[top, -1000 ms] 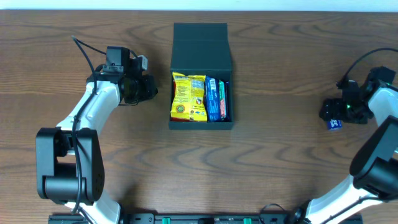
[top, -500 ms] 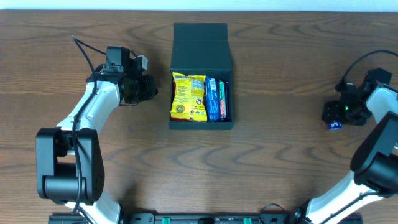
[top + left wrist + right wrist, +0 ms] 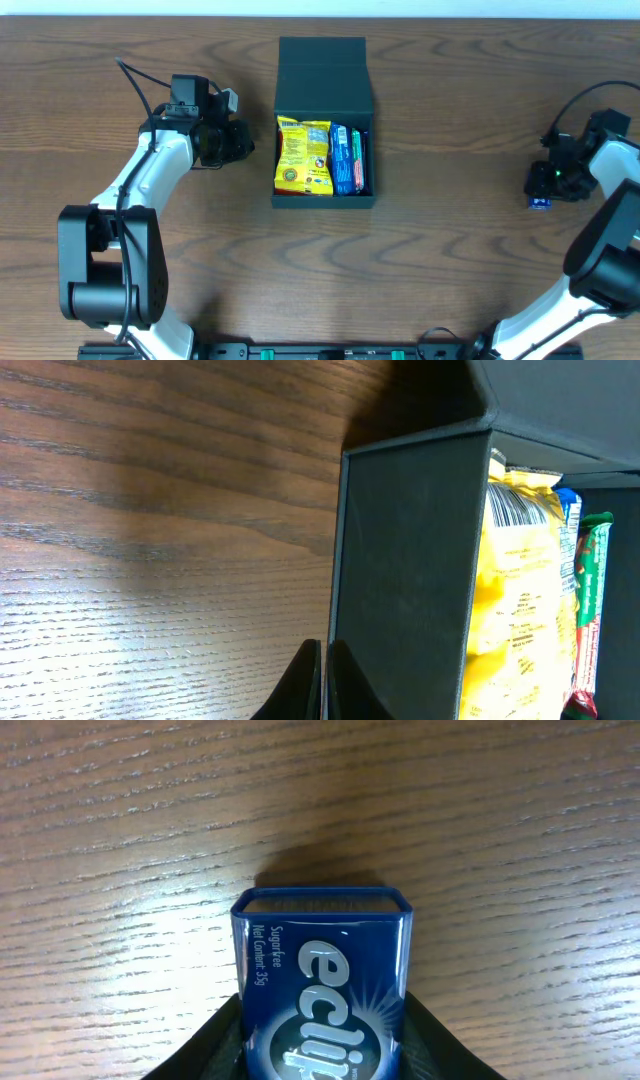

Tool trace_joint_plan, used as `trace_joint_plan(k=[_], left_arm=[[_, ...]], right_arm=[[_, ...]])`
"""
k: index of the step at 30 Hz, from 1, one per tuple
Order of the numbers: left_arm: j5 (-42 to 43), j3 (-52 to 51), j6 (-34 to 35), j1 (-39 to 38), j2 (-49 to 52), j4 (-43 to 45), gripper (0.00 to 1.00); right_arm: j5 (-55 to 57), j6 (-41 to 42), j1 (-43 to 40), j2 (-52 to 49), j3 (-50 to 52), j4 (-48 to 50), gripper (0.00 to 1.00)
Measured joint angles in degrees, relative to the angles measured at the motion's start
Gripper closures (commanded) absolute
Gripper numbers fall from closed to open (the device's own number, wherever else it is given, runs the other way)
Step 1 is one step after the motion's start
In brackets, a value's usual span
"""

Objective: Pack container
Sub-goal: 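Lower the right gripper and grasp the Eclipse tin, then carry the Eclipse tin into the box and release it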

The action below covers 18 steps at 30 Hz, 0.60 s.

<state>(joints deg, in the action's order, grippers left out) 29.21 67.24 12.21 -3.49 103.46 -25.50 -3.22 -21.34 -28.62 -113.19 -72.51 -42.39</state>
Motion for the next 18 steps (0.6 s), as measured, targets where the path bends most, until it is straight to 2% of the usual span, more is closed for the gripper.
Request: trace_joint_plan(k=[4,8,12,18], left_arm=[[0.15,0.0,0.0,0.0,0.0,0.02,0.94],[0.26,0.0,0.0,0.0,0.0,0.02,0.94],[0.42,0.0,0.0,0.0,0.0,0.0,0.94],[0.44,0.0,0.0,0.0,0.0,0.02,0.94]], right_arm=[[0.02,0.74,0.0,0.0,0.0,0.02,0.75],[0.02,2.95,0.15,0.0,-0.11,-0.13,0.86],[0.33,5.66,1.88,-0.04,-2.64,-4.96,0.98],[0.42,10.54,12.28,-0.04,-17.55,-14.43,0.99]])
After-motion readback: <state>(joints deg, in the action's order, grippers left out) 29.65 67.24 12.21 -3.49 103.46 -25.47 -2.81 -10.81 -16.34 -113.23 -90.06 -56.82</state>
